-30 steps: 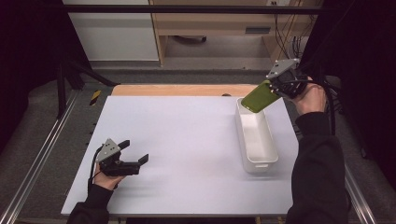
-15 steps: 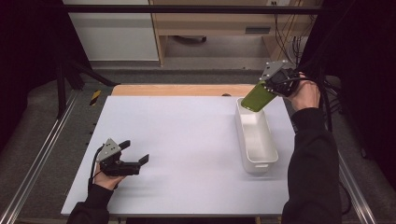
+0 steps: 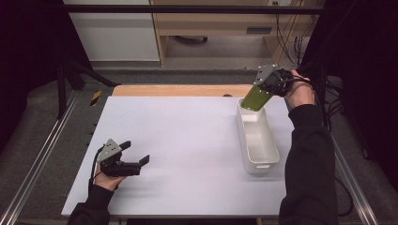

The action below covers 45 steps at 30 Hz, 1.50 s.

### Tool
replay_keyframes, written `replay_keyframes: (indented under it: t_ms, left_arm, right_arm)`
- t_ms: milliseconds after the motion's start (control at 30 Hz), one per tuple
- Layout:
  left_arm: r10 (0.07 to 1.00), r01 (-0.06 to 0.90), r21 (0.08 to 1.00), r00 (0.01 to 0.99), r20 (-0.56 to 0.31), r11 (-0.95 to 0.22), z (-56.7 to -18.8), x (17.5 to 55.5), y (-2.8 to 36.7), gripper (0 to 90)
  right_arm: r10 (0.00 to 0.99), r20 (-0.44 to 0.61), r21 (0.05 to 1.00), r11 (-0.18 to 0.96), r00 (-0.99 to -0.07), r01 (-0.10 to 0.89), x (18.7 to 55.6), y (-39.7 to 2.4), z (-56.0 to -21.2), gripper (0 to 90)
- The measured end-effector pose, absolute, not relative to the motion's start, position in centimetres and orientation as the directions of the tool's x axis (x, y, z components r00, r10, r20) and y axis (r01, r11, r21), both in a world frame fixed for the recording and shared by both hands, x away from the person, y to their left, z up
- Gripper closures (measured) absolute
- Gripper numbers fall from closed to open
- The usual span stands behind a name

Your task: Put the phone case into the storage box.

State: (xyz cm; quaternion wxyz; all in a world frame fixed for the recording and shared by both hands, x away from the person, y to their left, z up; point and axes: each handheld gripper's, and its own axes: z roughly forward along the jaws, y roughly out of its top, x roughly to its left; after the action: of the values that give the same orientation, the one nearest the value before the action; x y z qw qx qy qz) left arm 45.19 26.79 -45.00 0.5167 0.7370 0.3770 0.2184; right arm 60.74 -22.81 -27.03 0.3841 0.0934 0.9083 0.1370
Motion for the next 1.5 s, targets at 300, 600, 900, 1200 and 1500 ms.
replay_keyframes:
  t_ms: [300, 600, 900, 1200, 1500]
  left_arm:
    - [0.783, 0.334, 0.924, 0.619, -0.066, -0.186, -45.1, 45.3, 26.8, 2.2]
    - [0.783, 0.335, 0.923, 0.619, -0.064, -0.189, -45.1, 45.3, 26.8, 2.2]
    - [0.782, 0.338, 0.921, 0.62, -0.064, -0.193, -45.1, 45.3, 26.8, 2.2]
    - [0.783, 0.346, 0.918, 0.618, -0.066, -0.195, -45.2, 45.3, 26.7, 2.2]
    - [0.782, 0.349, 0.916, 0.62, -0.066, -0.199, -45.3, 45.4, 26.7, 2.2]
  right_arm:
    - [0.209, -0.658, 0.268, 0.963, -0.723, 0.035, 61.7, -22.6, -27.8, 79.5]
    - [0.173, -0.646, 0.237, 0.971, -0.744, 0.021, 62.8, -22.1, -28.8, 79.5]
    - [0.137, -0.621, 0.195, 0.981, -0.772, 0.017, 63.8, -21.5, -29.5, 79.6]
    - [0.109, -0.607, 0.167, 0.986, -0.787, 0.008, 64.8, -21.2, -30.4, 79.6]
    - [0.079, -0.604, 0.136, 0.991, -0.793, -0.005, 65.6, -20.4, -31.6, 79.6]
